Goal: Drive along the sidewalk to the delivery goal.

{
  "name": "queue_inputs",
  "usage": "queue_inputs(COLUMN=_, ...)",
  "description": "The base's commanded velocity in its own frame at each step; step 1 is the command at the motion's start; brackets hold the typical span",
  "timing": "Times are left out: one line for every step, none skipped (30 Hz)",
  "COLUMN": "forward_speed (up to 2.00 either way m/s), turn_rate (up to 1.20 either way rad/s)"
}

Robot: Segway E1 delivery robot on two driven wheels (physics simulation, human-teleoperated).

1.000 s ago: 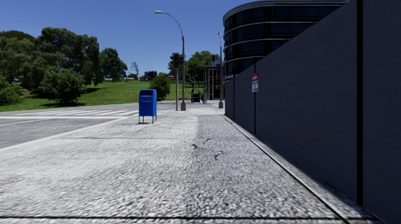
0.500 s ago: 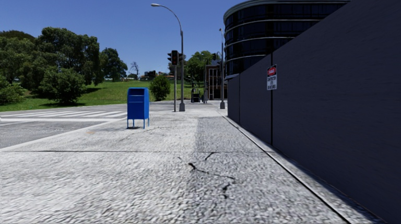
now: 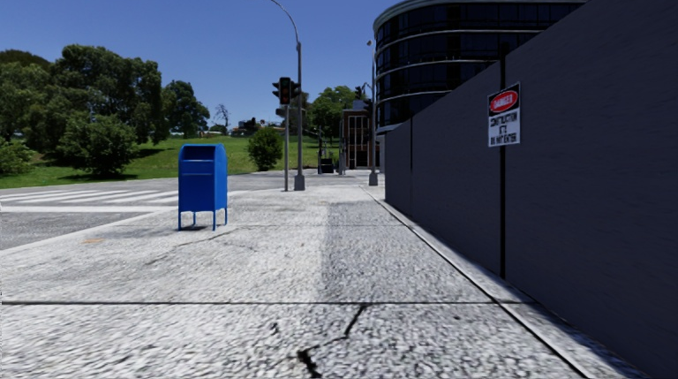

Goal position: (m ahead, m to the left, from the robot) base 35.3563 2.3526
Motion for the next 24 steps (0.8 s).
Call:
queue_inputs(forward_speed=2.0, turn_rate=-0.2)
queue_inputs(forward_speed=2.0, turn_rate=-0.2)
queue_inputs(forward_speed=2.0, turn_rate=-0.2)
queue_inputs(forward_speed=2.0, turn_rate=-0.2)
queue_inputs(forward_speed=2.0, turn_rate=-0.2)
queue_inputs(forward_speed=2.0, turn_rate=-0.2)
queue_inputs(forward_speed=2.0, turn_rate=-0.06)
queue_inputs(forward_speed=2.0, turn_rate=0.0)
queue_inputs(forward_speed=2.0, turn_rate=0.0)
queue_inputs(forward_speed=2.0, turn_rate=0.0)
queue_inputs(forward_speed=2.0, turn_rate=0.0)
queue_inputs(forward_speed=2.0, turn_rate=0.0)
queue_inputs(forward_speed=2.0, turn_rate=0.0)
queue_inputs(forward_speed=2.0, turn_rate=0.0)
queue_inputs(forward_speed=2.0, turn_rate=0.0)
queue_inputs(forward_speed=2.0, turn_rate=0.0)
queue_inputs(forward_speed=2.0, turn_rate=0.0)
queue_inputs(forward_speed=2.0, turn_rate=0.0)
queue_inputs(forward_speed=2.0, turn_rate=0.0)
queue_inputs(forward_speed=2.0, turn_rate=0.0)
queue_inputs(forward_speed=2.0, turn_rate=0.0)
queue_inputs(forward_speed=2.0, turn_rate=0.0)
queue_inputs(forward_speed=2.0, turn_rate=0.0)
queue_inputs(forward_speed=2.0, turn_rate=0.0)
